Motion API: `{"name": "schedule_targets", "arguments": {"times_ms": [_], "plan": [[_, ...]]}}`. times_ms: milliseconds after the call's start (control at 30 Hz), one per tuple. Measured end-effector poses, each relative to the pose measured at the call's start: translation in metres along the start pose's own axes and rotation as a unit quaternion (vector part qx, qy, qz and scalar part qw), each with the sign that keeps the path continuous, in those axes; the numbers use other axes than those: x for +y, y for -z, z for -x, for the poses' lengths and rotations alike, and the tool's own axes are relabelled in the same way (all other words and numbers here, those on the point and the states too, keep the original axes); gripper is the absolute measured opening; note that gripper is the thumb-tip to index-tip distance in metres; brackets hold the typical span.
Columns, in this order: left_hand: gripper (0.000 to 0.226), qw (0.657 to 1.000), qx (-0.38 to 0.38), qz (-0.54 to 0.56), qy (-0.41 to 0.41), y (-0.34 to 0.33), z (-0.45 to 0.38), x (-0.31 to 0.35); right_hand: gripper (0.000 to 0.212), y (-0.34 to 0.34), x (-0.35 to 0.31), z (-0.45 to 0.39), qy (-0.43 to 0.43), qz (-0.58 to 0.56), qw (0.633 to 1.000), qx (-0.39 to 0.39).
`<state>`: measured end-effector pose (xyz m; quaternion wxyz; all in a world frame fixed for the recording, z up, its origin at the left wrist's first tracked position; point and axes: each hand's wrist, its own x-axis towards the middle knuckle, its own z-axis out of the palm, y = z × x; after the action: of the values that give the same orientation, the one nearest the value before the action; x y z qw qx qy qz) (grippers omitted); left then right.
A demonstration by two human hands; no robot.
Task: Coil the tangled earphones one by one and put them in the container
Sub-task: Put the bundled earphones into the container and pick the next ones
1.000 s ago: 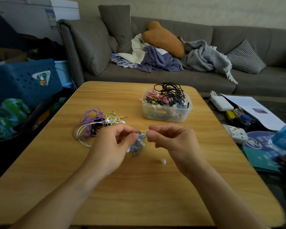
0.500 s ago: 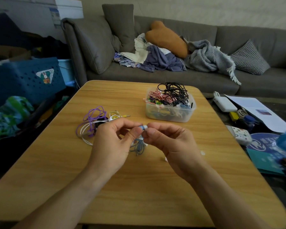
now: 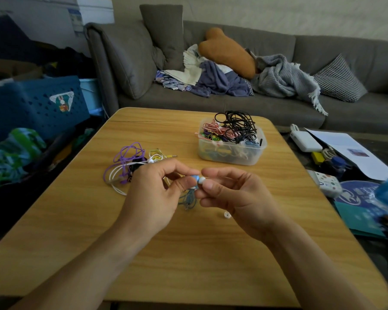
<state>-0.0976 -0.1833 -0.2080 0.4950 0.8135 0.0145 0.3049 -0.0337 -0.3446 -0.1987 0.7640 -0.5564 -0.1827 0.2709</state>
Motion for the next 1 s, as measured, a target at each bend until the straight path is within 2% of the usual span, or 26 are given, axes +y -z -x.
{"name": "schedule_targets", "arguments": {"times_ms": [67, 133, 467, 600, 700, 833, 900, 967, 1000], "plan": [[0.007, 1.000, -0.005, 0.000, -0.005, 0.000, 0.000, 0.000, 0.017, -0.001, -0.001, 0.001, -0.002, 0.006, 1.000, -0.009], [0.011, 1.000, -0.006, 0.000, -0.009, 0.000, 0.000, 0.000, 0.013, -0.002, -0.002, 0.002, 0.000, 0.016, 1.000, -0.020], [0.015, 0.999, -0.035, -0.019, -0.027, 0.004, -0.002, 0.003, 0.012, -0.002, 0.000, 0.002, 0.002, 0.016, 0.999, -0.035], [0.031, 0.996, -0.029, -0.052, -0.063, 0.005, -0.002, 0.009, 0.012, -0.003, 0.001, 0.002, -0.010, -0.009, 1.000, -0.026], [0.031, 0.996, -0.032, -0.041, -0.074, 0.006, -0.002, 0.012, 0.012, -0.004, 0.001, 0.002, -0.041, -0.051, 0.998, -0.024], [0.021, 0.995, -0.035, -0.024, -0.095, 0.008, -0.003, 0.014, 0.015, -0.007, 0.001, 0.002, -0.136, -0.149, 0.979, -0.033], [0.018, 0.992, -0.036, -0.023, -0.120, 0.009, -0.005, 0.016, 0.030, -0.009, 0.003, 0.001, -0.172, -0.208, 0.961, -0.063], [0.024, 0.989, -0.038, -0.030, -0.142, 0.009, -0.006, 0.017, 0.053, -0.010, 0.006, 0.000, -0.198, -0.270, 0.939, -0.077], [0.027, 0.988, -0.038, -0.033, -0.146, 0.009, -0.007, 0.017, 0.057, -0.010, 0.007, 0.000, -0.204, -0.289, 0.933, -0.073]]}}
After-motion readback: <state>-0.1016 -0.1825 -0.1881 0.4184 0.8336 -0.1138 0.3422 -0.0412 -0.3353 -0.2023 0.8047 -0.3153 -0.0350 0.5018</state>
